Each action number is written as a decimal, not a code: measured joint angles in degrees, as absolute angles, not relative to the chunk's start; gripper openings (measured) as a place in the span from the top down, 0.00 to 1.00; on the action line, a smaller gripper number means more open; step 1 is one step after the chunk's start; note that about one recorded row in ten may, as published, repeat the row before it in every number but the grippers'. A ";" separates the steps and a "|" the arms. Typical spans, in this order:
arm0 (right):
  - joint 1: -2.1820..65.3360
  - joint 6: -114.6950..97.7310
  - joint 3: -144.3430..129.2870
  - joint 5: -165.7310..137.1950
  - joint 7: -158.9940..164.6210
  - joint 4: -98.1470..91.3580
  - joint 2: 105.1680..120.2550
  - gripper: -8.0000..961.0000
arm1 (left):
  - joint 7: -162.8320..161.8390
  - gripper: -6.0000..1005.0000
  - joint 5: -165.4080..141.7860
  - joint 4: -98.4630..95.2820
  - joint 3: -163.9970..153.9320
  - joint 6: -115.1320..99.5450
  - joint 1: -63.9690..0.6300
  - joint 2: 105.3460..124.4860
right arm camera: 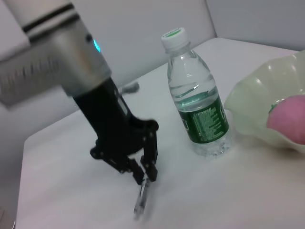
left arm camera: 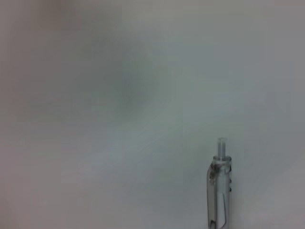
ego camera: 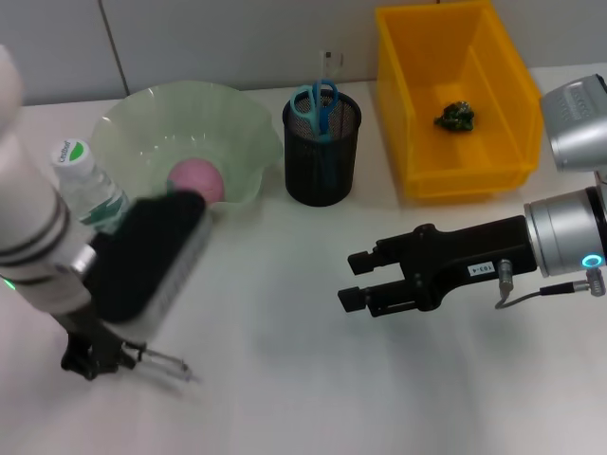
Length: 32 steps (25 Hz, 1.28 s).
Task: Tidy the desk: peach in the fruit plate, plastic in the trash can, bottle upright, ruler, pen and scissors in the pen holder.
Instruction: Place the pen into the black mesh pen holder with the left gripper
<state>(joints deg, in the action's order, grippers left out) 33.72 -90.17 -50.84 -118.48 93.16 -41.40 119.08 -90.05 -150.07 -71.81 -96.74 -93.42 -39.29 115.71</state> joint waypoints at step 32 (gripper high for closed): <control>28.02 -93.94 -44.81 -111.60 86.48 -41.32 118.84 0.34 | -64.63 0.85 -85.09 -20.52 -46.42 -94.33 -33.20 119.09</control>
